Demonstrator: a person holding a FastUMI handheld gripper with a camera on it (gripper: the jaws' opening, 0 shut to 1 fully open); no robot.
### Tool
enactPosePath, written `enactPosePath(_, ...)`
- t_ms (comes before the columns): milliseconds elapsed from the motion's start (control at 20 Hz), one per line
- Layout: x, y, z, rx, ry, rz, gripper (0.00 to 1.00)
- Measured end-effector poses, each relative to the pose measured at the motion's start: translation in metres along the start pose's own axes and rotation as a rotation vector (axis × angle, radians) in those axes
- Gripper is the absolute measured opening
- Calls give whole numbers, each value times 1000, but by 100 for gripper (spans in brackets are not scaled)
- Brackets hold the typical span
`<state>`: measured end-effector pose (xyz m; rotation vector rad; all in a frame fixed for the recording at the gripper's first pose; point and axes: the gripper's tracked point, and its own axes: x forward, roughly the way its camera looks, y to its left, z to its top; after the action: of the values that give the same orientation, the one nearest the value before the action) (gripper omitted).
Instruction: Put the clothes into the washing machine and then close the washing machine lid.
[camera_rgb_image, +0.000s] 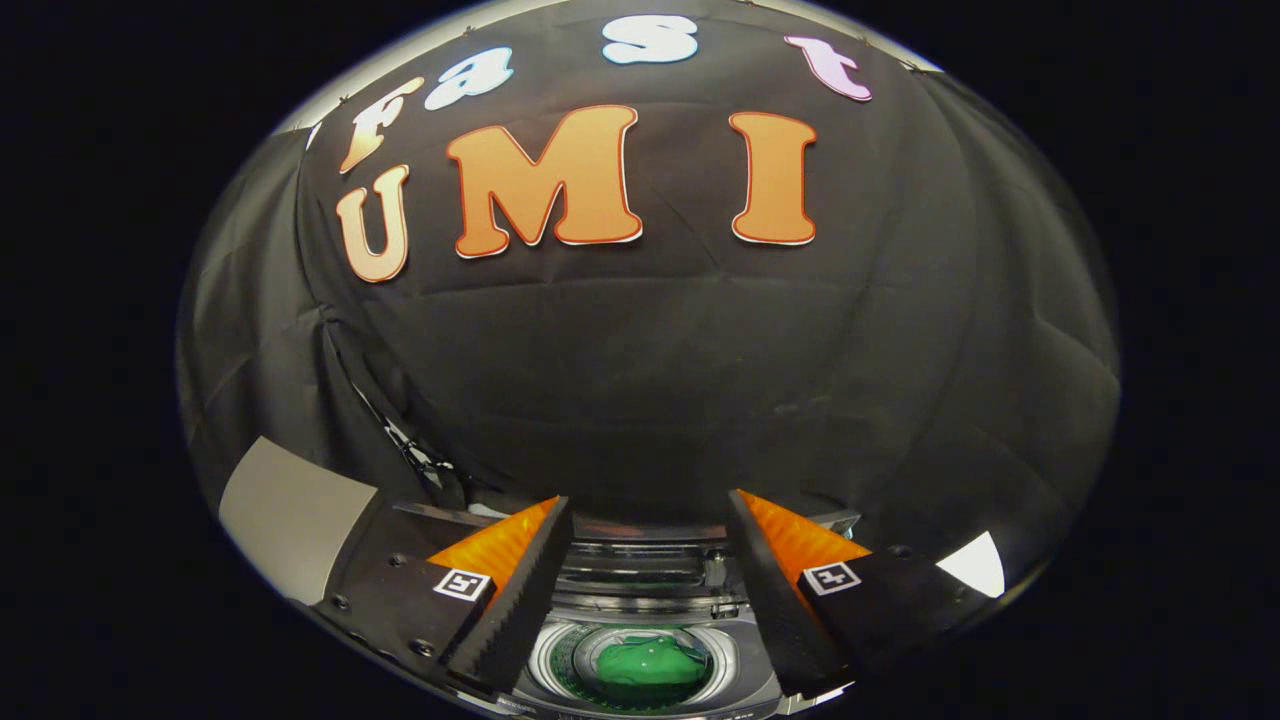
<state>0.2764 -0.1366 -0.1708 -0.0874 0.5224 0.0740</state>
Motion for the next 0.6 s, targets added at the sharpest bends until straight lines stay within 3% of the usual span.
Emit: enactPosePath(600,72,-5,-27,-32,64,-12,98)
